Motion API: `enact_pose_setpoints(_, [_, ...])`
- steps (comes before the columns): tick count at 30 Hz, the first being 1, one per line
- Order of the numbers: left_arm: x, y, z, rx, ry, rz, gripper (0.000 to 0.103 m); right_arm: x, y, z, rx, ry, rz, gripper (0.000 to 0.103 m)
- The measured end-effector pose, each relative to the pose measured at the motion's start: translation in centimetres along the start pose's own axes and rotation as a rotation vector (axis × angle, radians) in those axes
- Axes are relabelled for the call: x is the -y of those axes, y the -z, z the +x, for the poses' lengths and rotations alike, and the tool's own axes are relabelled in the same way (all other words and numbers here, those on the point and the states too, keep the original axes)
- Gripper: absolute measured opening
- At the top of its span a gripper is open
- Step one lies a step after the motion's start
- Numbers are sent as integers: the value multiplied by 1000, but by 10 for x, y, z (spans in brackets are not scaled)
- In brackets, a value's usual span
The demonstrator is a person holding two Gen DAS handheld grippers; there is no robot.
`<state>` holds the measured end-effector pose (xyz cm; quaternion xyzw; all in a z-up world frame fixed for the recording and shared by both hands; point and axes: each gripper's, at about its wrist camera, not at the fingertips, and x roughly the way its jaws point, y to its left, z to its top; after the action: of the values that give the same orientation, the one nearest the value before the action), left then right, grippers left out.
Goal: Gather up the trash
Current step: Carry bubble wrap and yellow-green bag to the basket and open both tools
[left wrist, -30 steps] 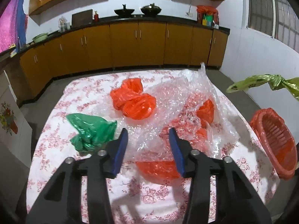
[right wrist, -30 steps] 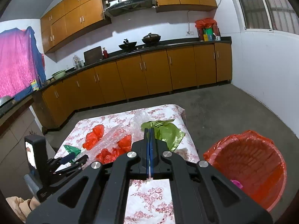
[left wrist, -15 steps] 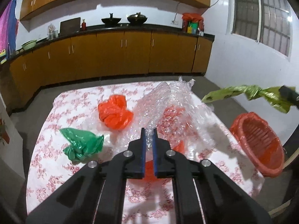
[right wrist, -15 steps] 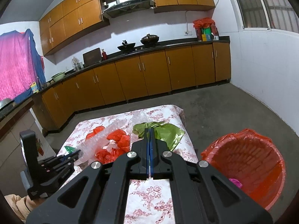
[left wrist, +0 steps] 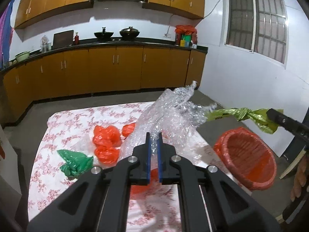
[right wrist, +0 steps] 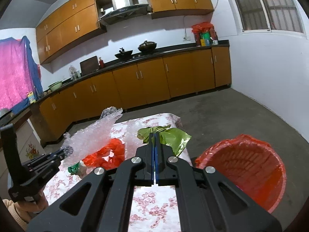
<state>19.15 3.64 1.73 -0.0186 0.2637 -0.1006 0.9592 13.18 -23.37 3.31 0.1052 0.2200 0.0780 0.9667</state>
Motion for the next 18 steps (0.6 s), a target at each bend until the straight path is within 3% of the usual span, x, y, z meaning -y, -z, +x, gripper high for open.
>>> enact_pose_setpoints(18, [111, -4, 4, 2, 200, 113, 7, 86, 8, -43, 55, 213, 94, 1])
